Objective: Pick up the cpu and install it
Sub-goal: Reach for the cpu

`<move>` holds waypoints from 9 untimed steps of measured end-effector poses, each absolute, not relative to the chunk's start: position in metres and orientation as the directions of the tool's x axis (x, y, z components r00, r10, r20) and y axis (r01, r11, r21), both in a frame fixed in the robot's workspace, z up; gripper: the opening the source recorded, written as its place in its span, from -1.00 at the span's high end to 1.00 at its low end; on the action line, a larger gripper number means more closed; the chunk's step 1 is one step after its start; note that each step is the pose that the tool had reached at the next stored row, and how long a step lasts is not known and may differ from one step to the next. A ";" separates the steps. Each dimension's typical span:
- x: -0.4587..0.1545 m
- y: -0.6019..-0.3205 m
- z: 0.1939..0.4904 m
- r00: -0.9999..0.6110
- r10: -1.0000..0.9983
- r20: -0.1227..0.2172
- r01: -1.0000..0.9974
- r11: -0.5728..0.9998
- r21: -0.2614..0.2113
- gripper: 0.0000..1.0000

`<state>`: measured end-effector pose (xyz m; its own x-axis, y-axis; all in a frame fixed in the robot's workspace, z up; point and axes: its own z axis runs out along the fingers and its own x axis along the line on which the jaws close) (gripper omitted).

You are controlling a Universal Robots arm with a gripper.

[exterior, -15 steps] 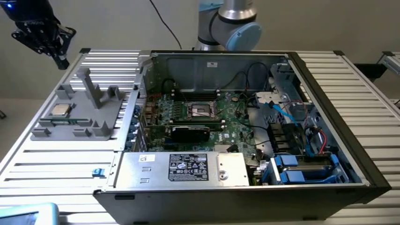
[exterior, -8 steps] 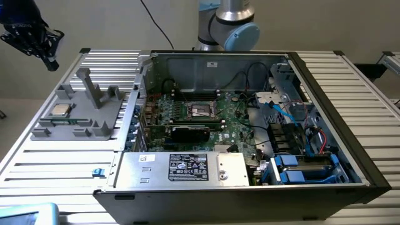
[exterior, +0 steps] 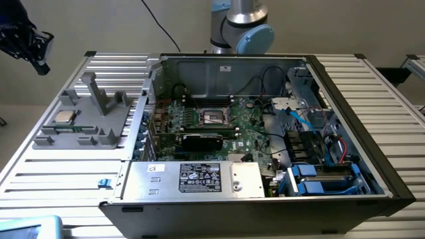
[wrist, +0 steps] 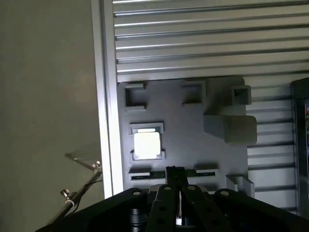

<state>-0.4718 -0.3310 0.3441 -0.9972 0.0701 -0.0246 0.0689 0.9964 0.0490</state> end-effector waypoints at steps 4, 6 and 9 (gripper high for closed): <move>-0.480 -0.323 0.343 -0.997 0.068 -0.025 0.066 0.997 0.047 0.77; -0.483 -0.322 0.343 -0.998 0.060 -0.025 0.059 0.997 0.043 0.77; -0.486 -0.321 0.343 -0.999 0.038 -0.024 0.037 0.999 0.039 0.77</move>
<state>-0.4855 -0.3213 0.3426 -0.9990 0.0383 -0.0236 0.0374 0.9986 0.0387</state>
